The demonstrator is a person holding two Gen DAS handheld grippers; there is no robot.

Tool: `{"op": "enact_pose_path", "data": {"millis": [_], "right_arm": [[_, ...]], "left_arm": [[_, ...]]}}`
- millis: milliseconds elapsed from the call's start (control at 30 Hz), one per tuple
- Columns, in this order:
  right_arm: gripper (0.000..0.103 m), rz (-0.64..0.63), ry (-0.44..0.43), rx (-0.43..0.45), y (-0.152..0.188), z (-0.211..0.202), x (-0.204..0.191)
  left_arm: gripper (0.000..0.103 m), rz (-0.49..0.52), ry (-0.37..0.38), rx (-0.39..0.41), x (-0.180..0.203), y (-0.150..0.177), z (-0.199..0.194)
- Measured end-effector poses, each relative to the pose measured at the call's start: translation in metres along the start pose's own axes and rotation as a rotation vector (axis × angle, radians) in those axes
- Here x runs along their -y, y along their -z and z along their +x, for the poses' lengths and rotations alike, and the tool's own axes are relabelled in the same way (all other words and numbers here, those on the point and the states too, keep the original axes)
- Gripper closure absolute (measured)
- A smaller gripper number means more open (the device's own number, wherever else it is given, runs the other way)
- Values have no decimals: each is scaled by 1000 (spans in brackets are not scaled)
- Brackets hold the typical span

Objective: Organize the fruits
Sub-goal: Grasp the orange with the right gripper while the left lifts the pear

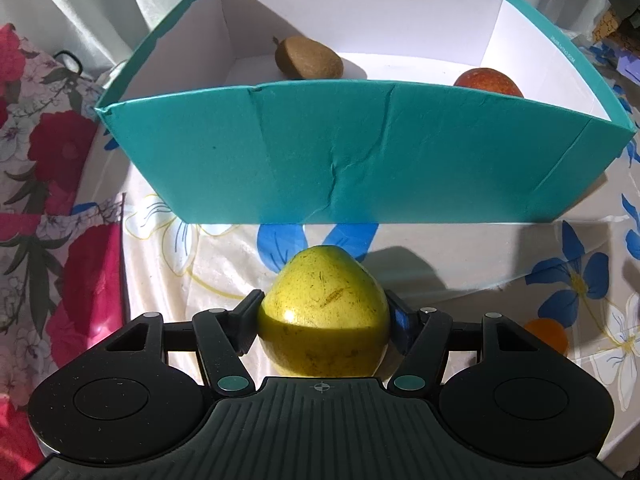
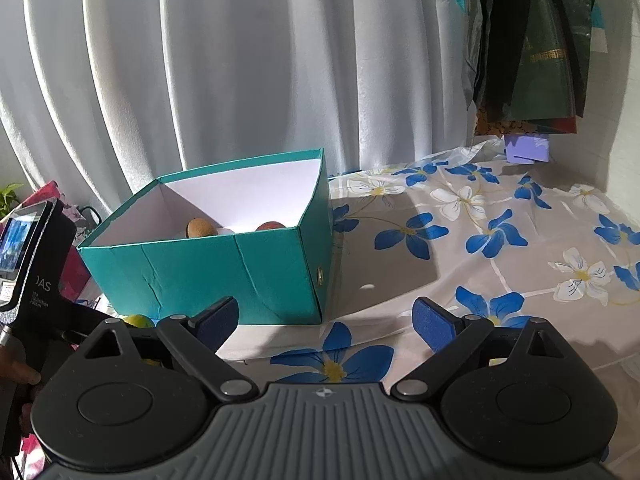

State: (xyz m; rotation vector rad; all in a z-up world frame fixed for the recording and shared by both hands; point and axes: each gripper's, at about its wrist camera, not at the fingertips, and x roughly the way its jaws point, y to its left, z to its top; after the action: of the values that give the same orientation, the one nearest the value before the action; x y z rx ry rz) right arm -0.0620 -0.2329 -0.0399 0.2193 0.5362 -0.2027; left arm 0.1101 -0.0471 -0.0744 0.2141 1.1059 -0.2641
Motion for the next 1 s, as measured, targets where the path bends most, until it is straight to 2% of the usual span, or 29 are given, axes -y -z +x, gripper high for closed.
{"op": "enact_pose_path", "data": {"millis": [167, 300, 567, 633, 767, 867, 1000], "right_arm": [[13, -94, -9, -70, 11, 10, -16], [25, -134, -39, -133, 21, 20, -28], [29, -180, -94, -189, 30, 36, -50], [37, -185, -103, -206, 31, 40, -53], [42, -180, -116, -235, 33, 50, -57], [50, -179, -121, -256, 35, 56, -59], [56, -170, -122, -251, 34, 60, -59]], "left_arm": [[35, -12, -9, 54, 0, 9, -28], [35, -27, 4, 60, -5, 15, -42], [35, -50, -17, 60, -15, 29, -54], [35, -57, -19, 62, -18, 31, -56], [35, -66, -26, 62, -21, 34, -58], [35, -71, -26, 57, -22, 35, -58], [35, -73, -29, 51, -21, 35, -57]]}}
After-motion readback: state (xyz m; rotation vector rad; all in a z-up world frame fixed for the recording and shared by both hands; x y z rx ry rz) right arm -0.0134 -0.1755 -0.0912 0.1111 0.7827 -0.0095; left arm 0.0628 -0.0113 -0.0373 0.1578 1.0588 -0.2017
